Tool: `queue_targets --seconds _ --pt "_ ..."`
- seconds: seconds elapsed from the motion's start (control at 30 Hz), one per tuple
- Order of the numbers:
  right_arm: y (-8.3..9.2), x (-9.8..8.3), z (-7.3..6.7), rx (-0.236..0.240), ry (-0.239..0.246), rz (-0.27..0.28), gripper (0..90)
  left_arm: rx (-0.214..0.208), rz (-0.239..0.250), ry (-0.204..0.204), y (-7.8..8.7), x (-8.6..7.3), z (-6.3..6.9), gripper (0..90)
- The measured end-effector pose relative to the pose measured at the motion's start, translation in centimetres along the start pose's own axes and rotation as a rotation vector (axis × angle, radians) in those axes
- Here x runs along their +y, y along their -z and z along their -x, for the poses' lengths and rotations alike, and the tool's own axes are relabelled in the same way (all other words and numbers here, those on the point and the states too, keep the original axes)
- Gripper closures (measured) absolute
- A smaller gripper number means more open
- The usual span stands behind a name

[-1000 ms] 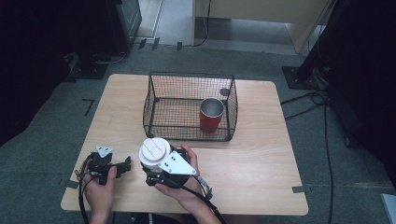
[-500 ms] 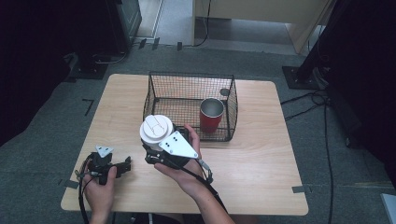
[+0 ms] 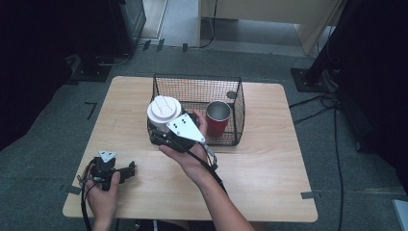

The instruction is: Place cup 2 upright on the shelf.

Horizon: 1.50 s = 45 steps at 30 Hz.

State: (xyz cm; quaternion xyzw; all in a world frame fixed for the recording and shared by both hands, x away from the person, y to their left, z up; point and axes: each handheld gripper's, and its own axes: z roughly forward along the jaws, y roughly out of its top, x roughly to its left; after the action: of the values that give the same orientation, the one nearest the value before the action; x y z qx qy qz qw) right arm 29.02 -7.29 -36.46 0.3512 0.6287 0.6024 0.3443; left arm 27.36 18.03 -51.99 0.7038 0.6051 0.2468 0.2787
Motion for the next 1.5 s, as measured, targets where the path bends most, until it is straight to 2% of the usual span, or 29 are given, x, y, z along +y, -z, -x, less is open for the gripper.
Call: queue_targets --seconds 0.13,0.27,0.5,0.6,0.73,0.97,1.03,1.13,1.33,1.5 --pt "-1.0 0.4 0.7 -0.023 -0.023 0.009 15.6 0.0 0.0 0.001 0.0 0.0 0.0 0.4" --pt "-2.0 0.9 1.2 -0.041 -0.009 0.012 15.7 0.0 0.0 0.001 0.0 0.0 0.0 0.5" --pt "-3.9 1.3 2.2 -0.079 -0.011 0.015 15.7 0.0 0.0 0.001 0.0 0.0 0.0 0.4" --pt "-4.6 1.0 2.6 -0.087 -0.007 0.031 15.7 0.0 0.0 0.001 0.0 0.0 0.0 0.4" --pt "-5.3 0.7 2.9 -0.099 -0.019 0.024 15.7 0.0 -0.001 0.0 0.0 0.0 0.0 0.4" --pt "-7.1 -1.0 3.9 -0.151 -0.015 0.059 15.6 0.001 0.003 0.002 0.0 0.0 0.0 0.5" --pt "-7.3 -1.2 4.1 -0.156 -0.019 0.058 15.7 0.001 0.002 0.002 0.0 0.0 0.0 0.4" --pt "-8.1 -1.7 4.7 -0.167 -0.051 0.045 15.6 0.001 0.003 0.001 0.0 0.0 0.0 0.4" --pt "-9.5 -2.0 5.7 -0.191 -0.062 0.054 15.6 0.001 0.003 0.002 0.0 0.0 0.0 0.4" --pt "-10.7 -2.5 6.4 -0.203 -0.075 0.036 15.6 0.001 0.003 0.001 0.0 0.0 0.0 0.4"
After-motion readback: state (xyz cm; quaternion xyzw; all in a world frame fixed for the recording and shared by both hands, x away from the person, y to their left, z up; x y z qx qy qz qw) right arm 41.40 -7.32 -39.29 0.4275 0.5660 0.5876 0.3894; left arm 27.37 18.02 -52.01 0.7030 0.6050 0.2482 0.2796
